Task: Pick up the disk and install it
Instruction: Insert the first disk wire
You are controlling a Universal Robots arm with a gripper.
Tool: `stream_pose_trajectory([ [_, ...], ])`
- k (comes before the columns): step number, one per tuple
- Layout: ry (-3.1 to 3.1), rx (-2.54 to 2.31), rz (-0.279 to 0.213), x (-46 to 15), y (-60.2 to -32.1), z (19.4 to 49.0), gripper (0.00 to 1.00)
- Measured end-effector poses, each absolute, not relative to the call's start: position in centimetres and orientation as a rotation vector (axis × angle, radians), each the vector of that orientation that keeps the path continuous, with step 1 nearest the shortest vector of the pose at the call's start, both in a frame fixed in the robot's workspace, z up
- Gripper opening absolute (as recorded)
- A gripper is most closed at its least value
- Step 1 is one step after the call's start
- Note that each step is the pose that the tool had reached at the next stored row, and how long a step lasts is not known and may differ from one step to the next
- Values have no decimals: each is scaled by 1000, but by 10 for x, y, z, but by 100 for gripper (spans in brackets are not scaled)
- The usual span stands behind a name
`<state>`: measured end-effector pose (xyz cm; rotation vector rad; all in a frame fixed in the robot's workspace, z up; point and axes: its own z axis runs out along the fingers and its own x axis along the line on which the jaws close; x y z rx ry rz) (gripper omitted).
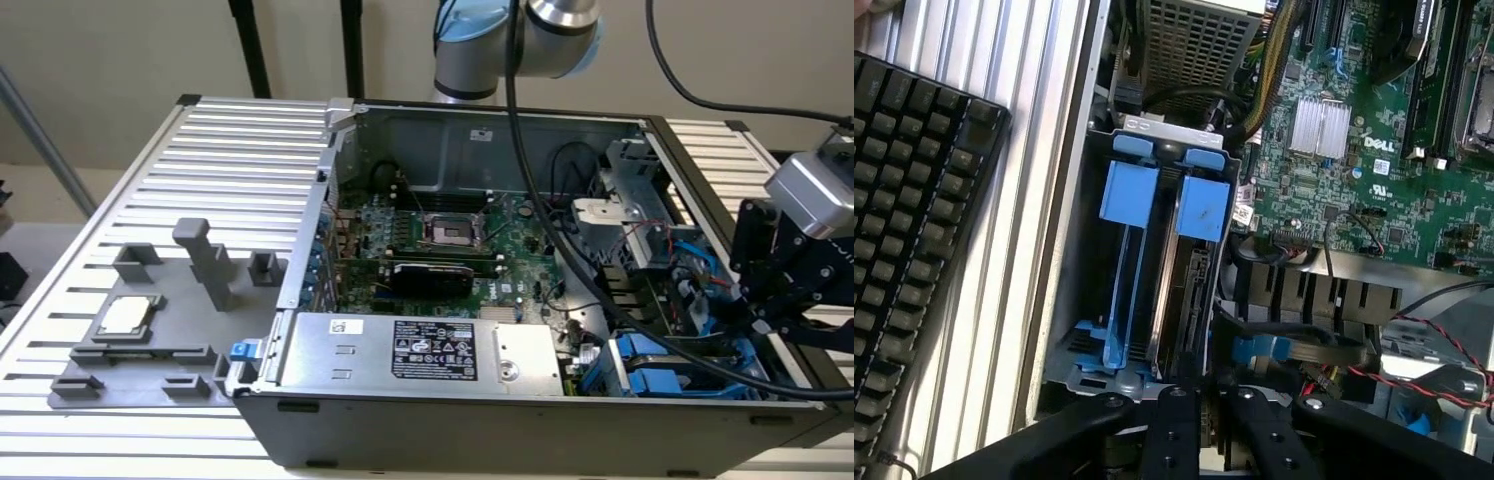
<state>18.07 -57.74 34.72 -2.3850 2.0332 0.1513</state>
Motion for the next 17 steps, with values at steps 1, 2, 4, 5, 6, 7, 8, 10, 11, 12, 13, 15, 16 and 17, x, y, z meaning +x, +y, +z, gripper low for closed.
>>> stream_pose_trajectory([
  [1, 2032, -2386, 151, 179, -577, 347, 17],
  [2, 2031, -2387, 151, 176, -577, 348, 17],
  [4, 2029, -2389, 151, 170, -577, 348, 17],
  [5, 2028, -2389, 151, 166, -577, 348, 17],
  [6, 2028, -2390, 151, 162, -577, 348, 17],
  [7, 2028, -2390, 151, 157, -577, 348, 17],
  [8, 2028, -2390, 151, 153, -577, 348, 17],
  [10, 2030, -2388, 150, 149, -577, 348, 17],
  [11, 2035, -2386, 147, 148, -578, 348, 17],
  [12, 2043, -2381, 142, 148, -577, 348, 17],
  [13, 2054, -2374, 137, 148, -577, 348, 17],
  [15, 2080, -2357, 125, 148, -577, 348, 17],
  [16, 2094, -2348, 118, 148, -577, 348, 17],
  [17, 2107, -2338, 112, 148, -577, 348, 17],
])
